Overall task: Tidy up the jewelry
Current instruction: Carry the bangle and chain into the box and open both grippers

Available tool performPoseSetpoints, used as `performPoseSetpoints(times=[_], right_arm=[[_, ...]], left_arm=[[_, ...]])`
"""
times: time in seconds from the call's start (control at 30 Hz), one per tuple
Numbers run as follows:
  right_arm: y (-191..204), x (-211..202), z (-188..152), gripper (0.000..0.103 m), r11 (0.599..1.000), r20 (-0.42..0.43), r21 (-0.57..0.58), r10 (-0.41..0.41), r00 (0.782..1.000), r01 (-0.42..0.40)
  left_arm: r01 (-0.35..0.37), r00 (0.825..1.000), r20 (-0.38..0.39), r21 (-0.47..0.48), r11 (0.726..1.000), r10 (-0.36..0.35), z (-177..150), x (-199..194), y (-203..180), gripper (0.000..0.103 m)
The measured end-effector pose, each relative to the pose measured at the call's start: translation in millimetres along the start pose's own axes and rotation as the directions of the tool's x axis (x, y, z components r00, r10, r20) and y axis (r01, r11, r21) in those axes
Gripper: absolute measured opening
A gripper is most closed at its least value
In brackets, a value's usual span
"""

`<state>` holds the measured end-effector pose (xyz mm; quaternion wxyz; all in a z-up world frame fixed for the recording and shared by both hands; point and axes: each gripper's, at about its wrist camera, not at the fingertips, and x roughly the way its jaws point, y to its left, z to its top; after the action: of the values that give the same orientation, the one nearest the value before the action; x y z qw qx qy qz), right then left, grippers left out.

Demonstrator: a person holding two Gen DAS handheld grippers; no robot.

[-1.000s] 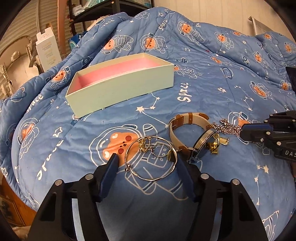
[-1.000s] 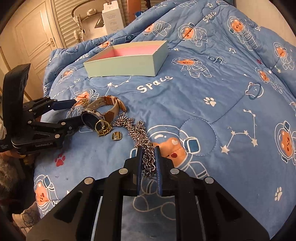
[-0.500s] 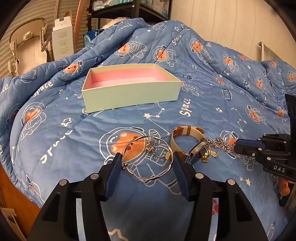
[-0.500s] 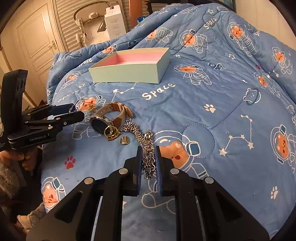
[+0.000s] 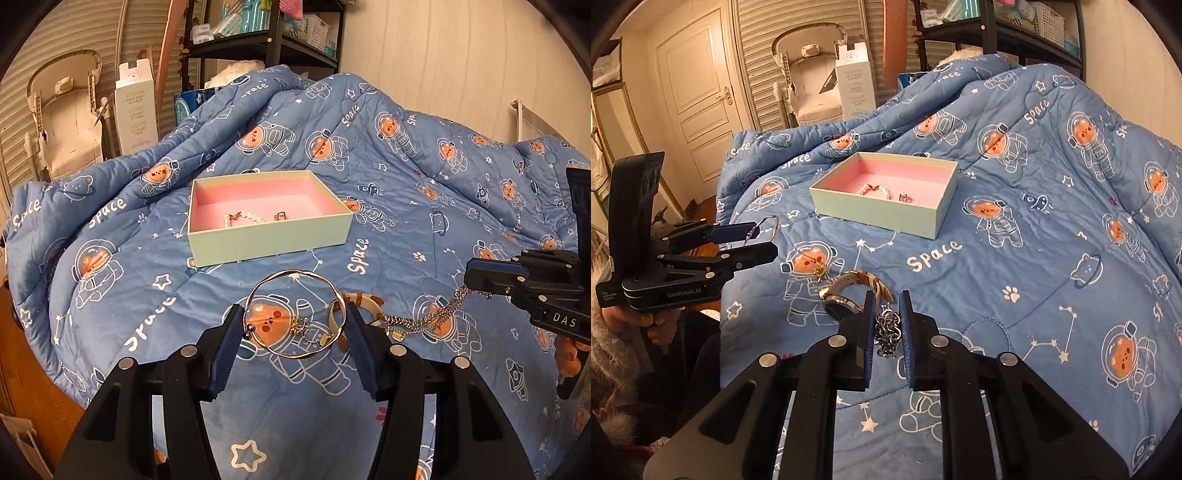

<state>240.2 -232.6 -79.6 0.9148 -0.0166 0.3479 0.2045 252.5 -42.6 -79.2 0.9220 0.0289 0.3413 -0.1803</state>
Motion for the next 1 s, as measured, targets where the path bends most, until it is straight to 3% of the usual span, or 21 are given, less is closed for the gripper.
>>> performPoseSetpoints(times=[0.67, 1.0], right_arm=[[15, -39, 92, 0.013, 0.993, 0.057, -0.106, 0.054, 0.997, -0.048], [18, -33, 172, 0.013, 0.988, 0.112, -0.148, 0.065, 0.992, -0.048]], left_arm=[[0.004, 1.000, 0.025, 0.017, 1.000, -0.005, 40, -21, 10, 0.054], [0.008, 0.999, 0.040, 0.023, 1.000, -0.009, 82, -16, 27, 0.054]])
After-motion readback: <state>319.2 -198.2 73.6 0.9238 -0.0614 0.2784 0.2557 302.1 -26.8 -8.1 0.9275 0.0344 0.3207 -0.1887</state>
